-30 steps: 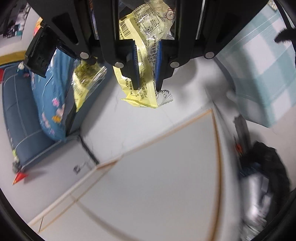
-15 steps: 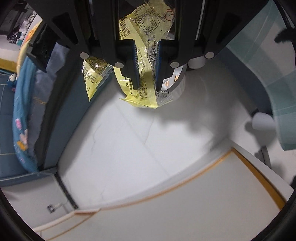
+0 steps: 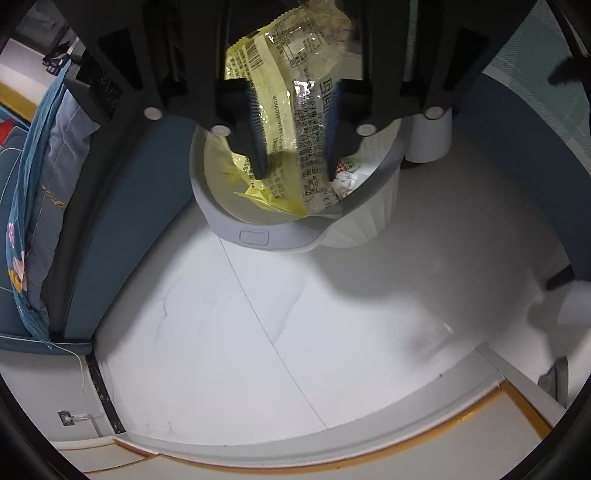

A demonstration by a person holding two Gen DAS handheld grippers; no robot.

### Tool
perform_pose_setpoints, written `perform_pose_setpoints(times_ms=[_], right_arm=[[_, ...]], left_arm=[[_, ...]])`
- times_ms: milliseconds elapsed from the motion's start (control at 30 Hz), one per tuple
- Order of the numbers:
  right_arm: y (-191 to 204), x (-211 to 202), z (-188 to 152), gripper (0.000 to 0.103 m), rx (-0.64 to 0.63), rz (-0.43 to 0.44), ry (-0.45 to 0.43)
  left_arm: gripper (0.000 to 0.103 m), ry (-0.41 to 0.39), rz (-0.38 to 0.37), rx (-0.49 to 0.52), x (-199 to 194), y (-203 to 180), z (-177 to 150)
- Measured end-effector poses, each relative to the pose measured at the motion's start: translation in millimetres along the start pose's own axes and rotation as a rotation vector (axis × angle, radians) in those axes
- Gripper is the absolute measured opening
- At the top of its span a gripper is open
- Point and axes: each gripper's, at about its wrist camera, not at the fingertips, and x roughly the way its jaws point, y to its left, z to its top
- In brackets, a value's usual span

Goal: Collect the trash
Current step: 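Open the right tool over the bowl while the left tool opens, dropping both packets, then move both open tools back over the table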

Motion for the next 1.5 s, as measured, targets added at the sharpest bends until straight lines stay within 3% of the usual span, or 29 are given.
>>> perform_pose_setpoints(times_ms=[100, 167, 267, 367, 533, 667, 900, 1033, 1233, 1267, 1367, 1500], right_arm=[[3, 5, -4, 0.048, 0.007, 0.009, 0.002], [3, 4, -6, 0.049, 0.006, 0.020, 0.006], [8, -3, -8, 0.053, -0.002, 0.027, 0.006], [5, -10, -10, 0.063, -0.013, 0.016, -0.009], [0, -41, -17, 0.068, -0.026, 0.002, -0.070], [7, -73, -20, 0.068, -0.050, -0.004, -0.144], [34, -132, -32, 0.070, -0.130, 0.000, -0.299], [82, -189, -47, 0.070, -0.255, 0.016, -0.443], [174, -241, -89, 0.070, -0.466, 0.099, -0.606], [188, -245, -97, 0.071, -0.498, 0.110, -0.620], [235, -248, -126, 0.078, -0.598, 0.158, -0.644], [287, -240, -164, 0.086, -0.737, 0.207, -0.595]], left_arm=[[0.041, 0.016, 0.010, 0.004, 3, -5, -1], [0.062, 0.011, 0.007, 0.004, -4, -10, 0], [0.067, 0.004, 0.007, 0.031, -10, -15, -2], [0.074, -0.018, 0.033, 0.067, -21, -18, -3], [0.075, -0.093, 0.072, 0.162, -66, -28, -17], [0.075, -0.216, 0.105, 0.231, -118, -35, -42], [0.075, -0.482, 0.157, 0.192, -207, -17, -98], [0.075, -0.626, 0.181, 0.126, -257, 16, -139], [0.078, -0.826, 0.233, -0.023, -317, 79, -214], [0.084, -0.858, 0.253, -0.045, -322, 90, -226], [0.087, -0.940, 0.291, -0.121, -340, 128, -265], [0.088, -0.996, 0.292, -0.230, -343, 173, -309]])
